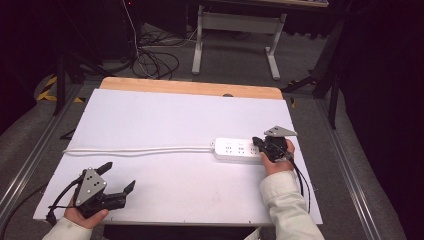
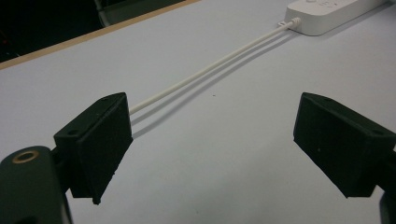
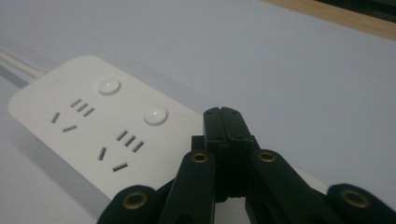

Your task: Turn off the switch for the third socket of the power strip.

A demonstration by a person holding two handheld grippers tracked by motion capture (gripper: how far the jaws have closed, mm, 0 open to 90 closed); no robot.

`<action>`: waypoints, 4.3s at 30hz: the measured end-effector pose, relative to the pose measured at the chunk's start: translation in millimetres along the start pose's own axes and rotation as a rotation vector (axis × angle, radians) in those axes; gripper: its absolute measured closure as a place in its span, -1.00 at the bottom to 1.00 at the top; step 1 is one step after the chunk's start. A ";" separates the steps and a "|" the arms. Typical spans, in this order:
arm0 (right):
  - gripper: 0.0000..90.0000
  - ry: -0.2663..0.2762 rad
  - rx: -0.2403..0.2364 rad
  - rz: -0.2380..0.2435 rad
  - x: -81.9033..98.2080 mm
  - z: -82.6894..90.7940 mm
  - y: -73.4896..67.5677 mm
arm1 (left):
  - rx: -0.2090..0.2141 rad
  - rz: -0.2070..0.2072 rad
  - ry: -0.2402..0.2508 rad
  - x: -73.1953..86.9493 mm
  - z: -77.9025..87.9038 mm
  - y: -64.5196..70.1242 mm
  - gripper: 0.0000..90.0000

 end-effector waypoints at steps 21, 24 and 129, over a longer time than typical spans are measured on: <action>1.00 0.072 -0.024 0.039 -7.1 31.6 -9.3 | 0.003 0.000 0.003 -0.8 -0.3 0.4 -0.73; 1.00 0.076 -0.025 0.041 -7.5 32.7 -9.8 | 0.002 -0.001 0.004 -1.0 -0.2 0.3 -0.73; -0.46 0.082 -0.274 0.136 76.2 50.6 -68.9 | -0.027 0.047 0.022 2.0 0.2 -11.5 -0.76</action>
Point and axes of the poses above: each handheld gripper's, and its own axes: z roughly backward along the jaws, x roughly out of its underside, y roughly to its right, the point moved 6 cm from there along -z, roughly forward along the jaws, and after that the axes turned 15 degrees about -y, right-handed, at the moved point
